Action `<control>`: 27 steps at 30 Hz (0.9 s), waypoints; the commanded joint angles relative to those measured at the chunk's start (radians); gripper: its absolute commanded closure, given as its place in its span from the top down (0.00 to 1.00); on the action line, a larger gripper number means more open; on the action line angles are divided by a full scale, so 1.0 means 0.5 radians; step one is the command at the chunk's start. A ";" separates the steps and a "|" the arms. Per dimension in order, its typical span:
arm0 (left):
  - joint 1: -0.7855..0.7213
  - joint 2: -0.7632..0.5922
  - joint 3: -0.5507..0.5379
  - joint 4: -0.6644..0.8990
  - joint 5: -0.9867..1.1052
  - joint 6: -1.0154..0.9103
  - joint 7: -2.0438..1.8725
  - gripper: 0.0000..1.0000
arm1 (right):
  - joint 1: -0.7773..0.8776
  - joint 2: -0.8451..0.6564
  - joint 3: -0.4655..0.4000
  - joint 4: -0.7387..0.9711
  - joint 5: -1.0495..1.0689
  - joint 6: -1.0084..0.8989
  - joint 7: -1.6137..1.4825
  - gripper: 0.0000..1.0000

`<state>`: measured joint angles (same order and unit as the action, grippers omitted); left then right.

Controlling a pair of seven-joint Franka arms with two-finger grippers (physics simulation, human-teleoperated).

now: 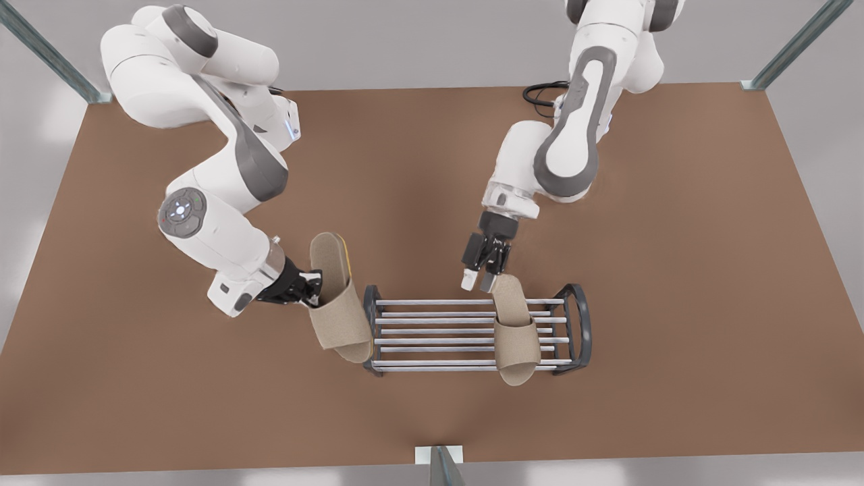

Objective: Place the right shoe on the shoe rack with the right arm, and place the left shoe on the shoe rack with the left arm

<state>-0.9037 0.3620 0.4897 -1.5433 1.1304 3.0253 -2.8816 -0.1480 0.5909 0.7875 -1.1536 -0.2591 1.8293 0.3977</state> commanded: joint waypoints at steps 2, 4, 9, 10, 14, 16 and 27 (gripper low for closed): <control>0.760 -0.383 -0.298 0.319 -2.706 -2.500 2.294 1.00 | 0.529 0.024 -0.430 0.279 -0.019 -0.140 1.150 0.21; 1.083 -0.500 -0.295 0.401 -2.721 -3.046 3.846 1.00 | 0.695 0.076 -0.526 0.374 -0.013 -0.137 1.315 0.21; 1.065 -0.242 -0.311 0.494 -2.506 -3.096 5.377 1.00 | 1.143 0.153 -0.894 0.448 -0.013 0.047 1.481 0.21; 1.019 -0.190 -0.311 0.494 -2.500 -3.065 5.471 1.00 | 1.219 0.168 -0.970 0.448 -0.013 0.096 1.518 0.21; 0.997 -0.169 -0.314 0.482 -2.414 -3.065 5.730 1.00 | 1.342 0.229 -1.115 0.448 -0.016 0.201 1.524 0.21; 1.007 -0.172 -0.320 0.473 -2.414 -3.056 5.733 1.00 | 1.348 0.254 -1.124 0.445 -0.025 0.229 1.521 0.21; 1.010 -0.172 -0.323 0.445 -2.417 -3.059 5.803 1.00 | 1.508 0.432 -1.231 0.414 -0.184 0.425 1.530 0.21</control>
<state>-0.3991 0.2773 0.3276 -1.3210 -0.0776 1.5136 -0.7371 0.6024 0.8050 0.1719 -0.9469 -0.3232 2.0001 0.9729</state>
